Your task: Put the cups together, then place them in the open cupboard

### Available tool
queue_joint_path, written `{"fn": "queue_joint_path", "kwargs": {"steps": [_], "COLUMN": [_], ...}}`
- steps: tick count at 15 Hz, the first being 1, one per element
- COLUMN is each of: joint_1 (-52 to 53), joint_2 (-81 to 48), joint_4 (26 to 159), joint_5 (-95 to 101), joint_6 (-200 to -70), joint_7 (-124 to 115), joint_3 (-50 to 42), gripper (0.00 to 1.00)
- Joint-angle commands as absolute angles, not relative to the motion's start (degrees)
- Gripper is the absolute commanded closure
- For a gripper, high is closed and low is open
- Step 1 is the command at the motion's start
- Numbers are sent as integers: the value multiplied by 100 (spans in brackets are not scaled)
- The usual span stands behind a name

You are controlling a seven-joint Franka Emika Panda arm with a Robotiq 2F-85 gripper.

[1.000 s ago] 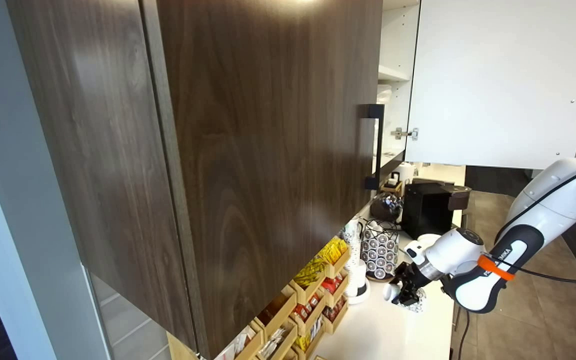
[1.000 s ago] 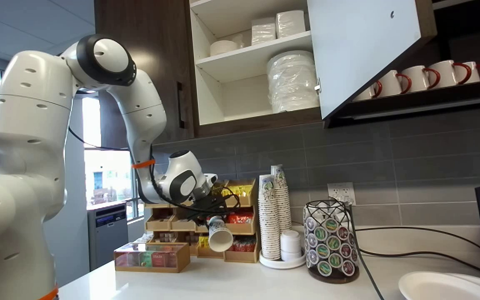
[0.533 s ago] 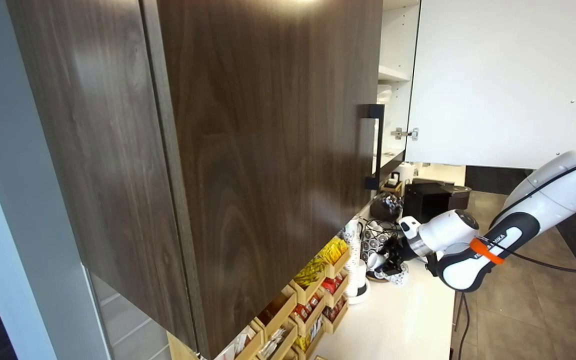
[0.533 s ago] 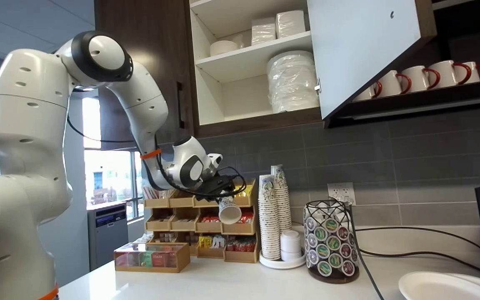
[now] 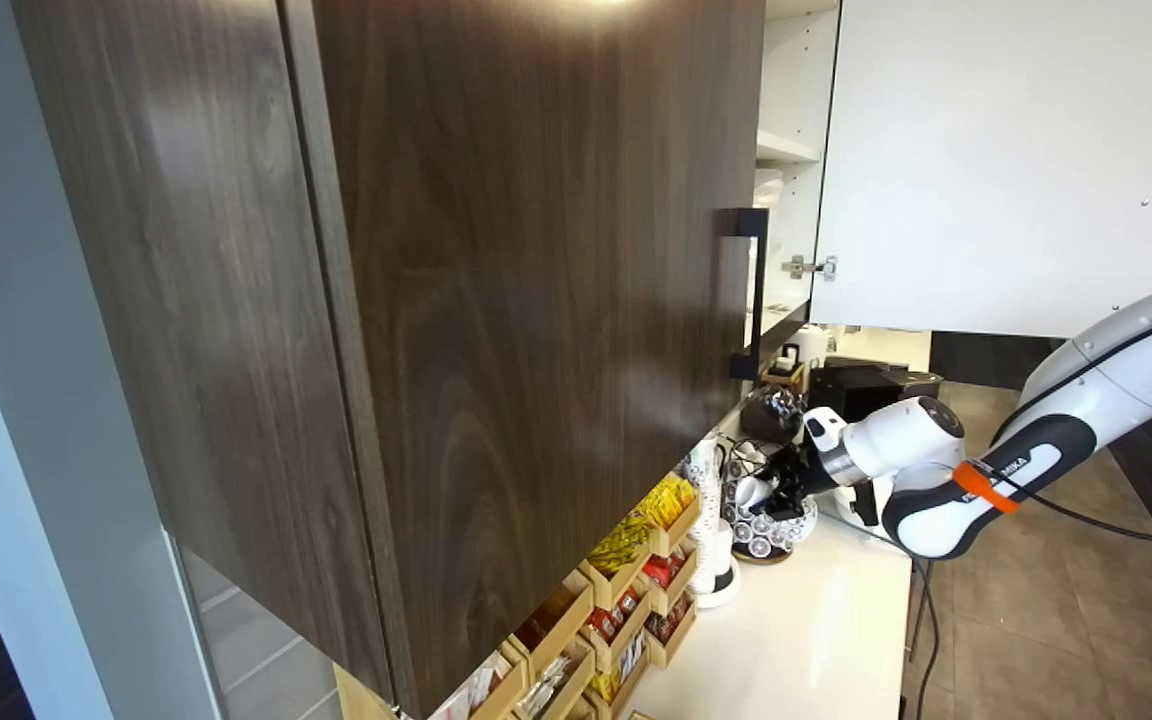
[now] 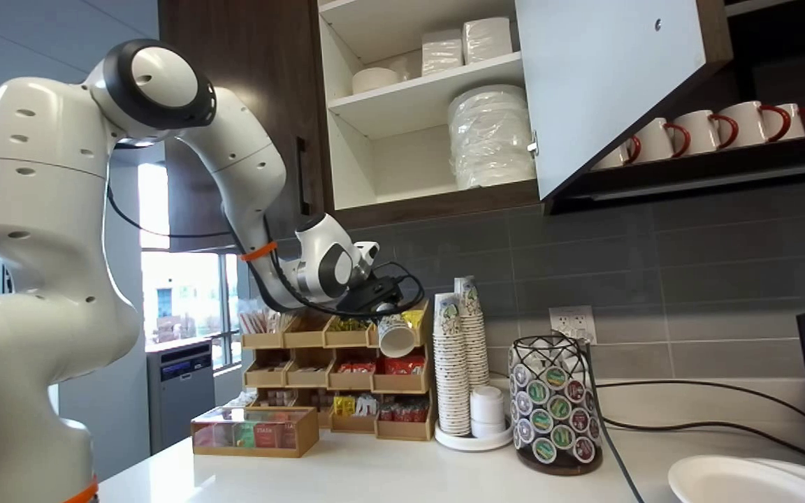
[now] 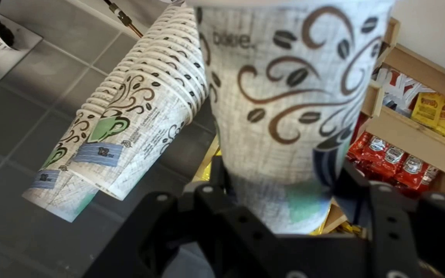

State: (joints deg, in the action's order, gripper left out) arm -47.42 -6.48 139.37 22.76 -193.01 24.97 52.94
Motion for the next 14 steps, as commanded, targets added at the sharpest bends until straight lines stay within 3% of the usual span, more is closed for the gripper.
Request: {"fn": "queue_joint_path", "kwargs": {"steps": [1, 10, 14], "joint_1": [-5720, -9035, -10751], "joint_2": [-732, -2119, -3345], "joint_4": [13818, 13716, 13839], "joint_5": [3015, 4765, 5257], "joint_6": [-19133, -19041, -18282], "joint_7": [2016, 1479, 1634], "joint_3": [6097, 9014, 10663], "gripper": [57, 57, 57]}}
